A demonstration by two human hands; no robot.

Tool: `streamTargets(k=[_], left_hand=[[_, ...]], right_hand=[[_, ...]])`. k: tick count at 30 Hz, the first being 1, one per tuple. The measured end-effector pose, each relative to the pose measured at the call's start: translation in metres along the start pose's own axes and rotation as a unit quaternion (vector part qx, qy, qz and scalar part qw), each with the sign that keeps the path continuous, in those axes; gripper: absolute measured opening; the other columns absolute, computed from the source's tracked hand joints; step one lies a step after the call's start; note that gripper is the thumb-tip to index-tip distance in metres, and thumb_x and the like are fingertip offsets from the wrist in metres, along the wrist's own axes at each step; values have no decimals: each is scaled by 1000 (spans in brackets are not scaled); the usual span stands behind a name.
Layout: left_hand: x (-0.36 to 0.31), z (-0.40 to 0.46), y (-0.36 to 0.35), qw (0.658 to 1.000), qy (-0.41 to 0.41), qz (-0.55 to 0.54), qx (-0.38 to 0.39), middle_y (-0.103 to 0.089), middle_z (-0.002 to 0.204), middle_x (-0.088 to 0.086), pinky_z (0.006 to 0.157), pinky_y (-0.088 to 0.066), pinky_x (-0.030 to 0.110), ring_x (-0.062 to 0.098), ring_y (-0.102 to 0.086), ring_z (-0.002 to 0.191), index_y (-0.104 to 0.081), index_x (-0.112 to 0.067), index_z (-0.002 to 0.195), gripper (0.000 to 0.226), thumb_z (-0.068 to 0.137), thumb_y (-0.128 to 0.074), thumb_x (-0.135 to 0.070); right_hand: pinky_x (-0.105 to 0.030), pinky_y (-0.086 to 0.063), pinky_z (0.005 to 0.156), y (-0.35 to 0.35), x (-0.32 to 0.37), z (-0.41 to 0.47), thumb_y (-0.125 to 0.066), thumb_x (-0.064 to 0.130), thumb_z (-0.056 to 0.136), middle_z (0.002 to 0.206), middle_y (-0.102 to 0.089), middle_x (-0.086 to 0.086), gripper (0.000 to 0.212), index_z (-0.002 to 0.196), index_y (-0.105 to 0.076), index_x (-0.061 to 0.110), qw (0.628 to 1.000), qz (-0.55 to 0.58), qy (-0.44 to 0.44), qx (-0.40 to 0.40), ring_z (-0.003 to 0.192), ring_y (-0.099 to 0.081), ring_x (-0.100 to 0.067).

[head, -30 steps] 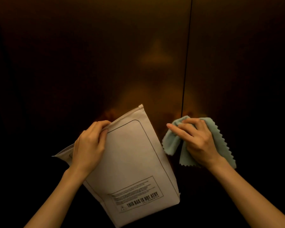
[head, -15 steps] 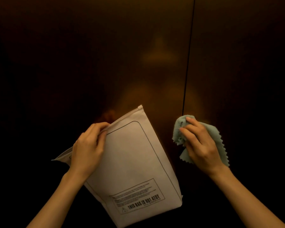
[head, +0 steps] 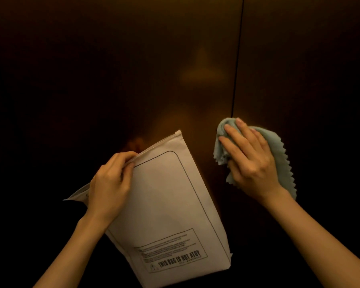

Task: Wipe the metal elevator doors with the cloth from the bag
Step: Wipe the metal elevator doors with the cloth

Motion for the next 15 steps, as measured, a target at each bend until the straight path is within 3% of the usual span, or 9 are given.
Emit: streamTargets(k=[3, 7, 9, 12, 15], left_hand=[[-2, -9, -3, 1000, -4, -3, 4, -62, 105, 0, 75, -54, 46, 20, -61, 91, -57, -18, 112, 22, 91, -50, -16], [5, -32, -7, 1000, 3, 12, 26, -62, 103, -1, 73, -53, 46, 21, -61, 88, -57, -18, 110, 23, 90, -47, -19], [9, -41, -10, 999, 8, 7, 40, -62, 100, -3, 75, -54, 44, 19, -62, 88, -59, -17, 107, 17, 92, -51, -17], [11, -44, -13, 999, 21, -11, 49, -59, 93, -9, 74, -54, 32, 13, -62, 86, -62, -16, 100, 12, 89, -57, -15], [9, -39, -16, 998, 23, -8, 53, -59, 92, -11, 74, -54, 31, 8, -60, 84, -63, -17, 99, 11, 90, -57, -21]], right_hand=[[-52, -20, 111, -9, 11, -26, -48, 16, 88, 143, -42, -18, 45, 130, -51, 0, 999, -50, -7, 17, 139, -28, -29], [-50, -31, 107, -29, 45, -97, -52, 13, 85, 138, -46, -18, 45, 128, -51, -1, 993, -51, 56, 90, 132, -39, -34], [-50, -29, 108, -34, 50, -110, -50, 9, 85, 137, -44, -19, 44, 128, -49, -2, 989, -47, 78, 117, 129, -39, -36], [-50, -28, 109, -31, 42, -86, -46, 7, 87, 139, -41, -18, 43, 129, -49, -2, 991, -38, 69, 104, 131, -36, -38], [-51, -25, 111, -21, 20, -42, -44, 8, 89, 144, -34, -19, 45, 133, -45, -2, 998, -27, 13, 61, 137, -29, -34]])
Point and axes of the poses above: each hand's wrist, its own z-axis towards the middle knuckle, its own y-axis out of the back of the hand, x = y × z, the point moved 10 cm from there along z, towards the middle knuckle
